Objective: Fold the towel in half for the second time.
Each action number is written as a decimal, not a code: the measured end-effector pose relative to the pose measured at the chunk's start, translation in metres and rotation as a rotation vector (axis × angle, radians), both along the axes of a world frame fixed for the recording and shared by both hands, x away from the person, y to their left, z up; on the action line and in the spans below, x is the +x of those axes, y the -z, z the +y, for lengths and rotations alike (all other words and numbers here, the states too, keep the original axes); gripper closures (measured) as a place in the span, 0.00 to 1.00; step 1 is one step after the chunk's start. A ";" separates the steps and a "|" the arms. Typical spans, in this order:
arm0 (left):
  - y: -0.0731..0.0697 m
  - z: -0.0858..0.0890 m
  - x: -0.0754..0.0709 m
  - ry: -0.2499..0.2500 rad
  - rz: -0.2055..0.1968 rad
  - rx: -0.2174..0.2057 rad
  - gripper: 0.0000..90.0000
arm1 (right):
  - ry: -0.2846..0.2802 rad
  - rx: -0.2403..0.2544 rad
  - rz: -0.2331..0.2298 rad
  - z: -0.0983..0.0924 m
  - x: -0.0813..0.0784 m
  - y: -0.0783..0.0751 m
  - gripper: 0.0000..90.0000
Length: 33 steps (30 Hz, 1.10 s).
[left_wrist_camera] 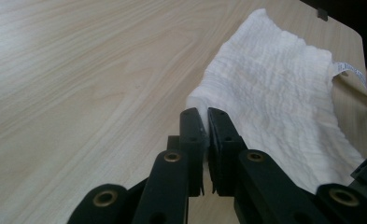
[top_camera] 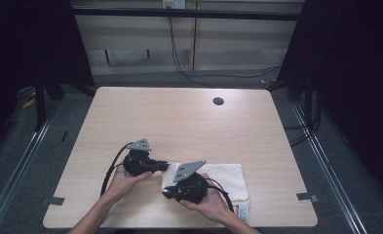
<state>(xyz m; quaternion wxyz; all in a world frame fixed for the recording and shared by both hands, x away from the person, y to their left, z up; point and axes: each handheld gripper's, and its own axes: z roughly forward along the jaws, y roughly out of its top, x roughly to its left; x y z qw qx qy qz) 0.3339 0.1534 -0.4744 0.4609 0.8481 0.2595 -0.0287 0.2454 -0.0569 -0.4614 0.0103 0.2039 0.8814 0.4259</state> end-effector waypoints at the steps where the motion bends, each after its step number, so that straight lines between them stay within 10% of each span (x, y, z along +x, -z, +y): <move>1: -0.001 0.002 0.000 0.001 -0.007 0.001 0.95 | 0.001 -0.001 -0.005 0.001 0.000 -0.002 0.92; 33: -0.008 0.060 -0.005 -0.065 -0.016 0.054 0.95 | -0.096 0.009 0.008 0.062 0.019 -0.014 0.92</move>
